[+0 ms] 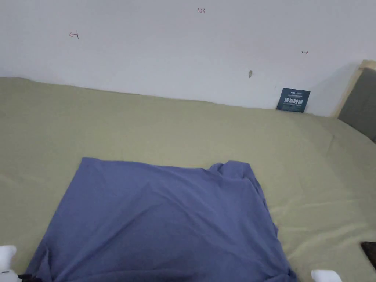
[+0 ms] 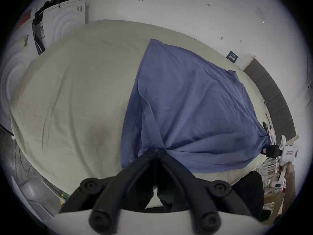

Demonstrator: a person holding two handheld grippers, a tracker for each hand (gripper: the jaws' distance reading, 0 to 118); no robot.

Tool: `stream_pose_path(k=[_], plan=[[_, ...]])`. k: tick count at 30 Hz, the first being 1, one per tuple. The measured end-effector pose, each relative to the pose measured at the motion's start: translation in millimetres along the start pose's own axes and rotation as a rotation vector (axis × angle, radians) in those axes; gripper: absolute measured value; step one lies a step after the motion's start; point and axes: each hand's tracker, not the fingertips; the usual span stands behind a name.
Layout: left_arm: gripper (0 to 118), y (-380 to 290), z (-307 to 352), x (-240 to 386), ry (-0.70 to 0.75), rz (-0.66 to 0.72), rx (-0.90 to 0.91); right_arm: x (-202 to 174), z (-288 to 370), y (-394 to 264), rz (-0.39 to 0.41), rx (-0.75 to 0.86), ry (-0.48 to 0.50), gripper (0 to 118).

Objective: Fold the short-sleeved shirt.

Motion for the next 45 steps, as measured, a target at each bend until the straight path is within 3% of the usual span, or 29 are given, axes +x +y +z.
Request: stream_pose_path(k=[3,9,15,24,28,33,36,37,38,39,40,41,42,43,45], plan=[[2,2,5,-1,-0.010,0.006,0.022,-6,14,4,0.039,-0.006,-0.044,5],[2,9,32,1,-0.047,0.018,0.118,-8,62,21,-0.047,0.162,0.051,4],[2,46,50,5,-0.079,0.035,0.213,-14,86,66,-0.042,0.264,0.087,4],[2,138,15,19,-0.022,-0.009,0.268,-13,32,163,-0.016,0.230,0.000,4],[2,158,-22,26,0.033,-0.073,0.201,-1,-12,194,-0.028,0.165,-0.051,4],[2,166,-78,19,0.096,-0.145,0.092,-1,-63,210,0.010,0.079,-0.127,4],[2,160,-98,15,0.105,-0.151,0.055,-5,-84,209,0.089,0.031,-0.212,5],[3,157,-101,14,0.104,-0.151,0.048,-5,-87,208,0.097,0.032,-0.220,5],[14,155,-104,12,0.099,-0.149,0.048,-5,-88,208,0.095,0.042,-0.211,6],[34,154,-103,10,0.093,-0.142,0.049,-5,-86,207,0.088,0.053,-0.214,10],[59,154,-100,8,0.094,-0.131,0.053,-7,-80,205,0.063,0.083,-0.207,23],[86,153,-91,6,0.097,-0.122,0.062,-6,-71,204,0.043,0.112,-0.192,54],[89,154,-81,3,0.083,-0.112,0.077,-6,-59,203,0.031,0.144,-0.190,81],[89,154,-67,1,0.057,-0.100,0.092,-9,-46,200,0.033,0.171,-0.183,95],[89,150,-32,3,0.003,-0.093,0.144,-15,-15,190,0.047,0.217,-0.148,93]])
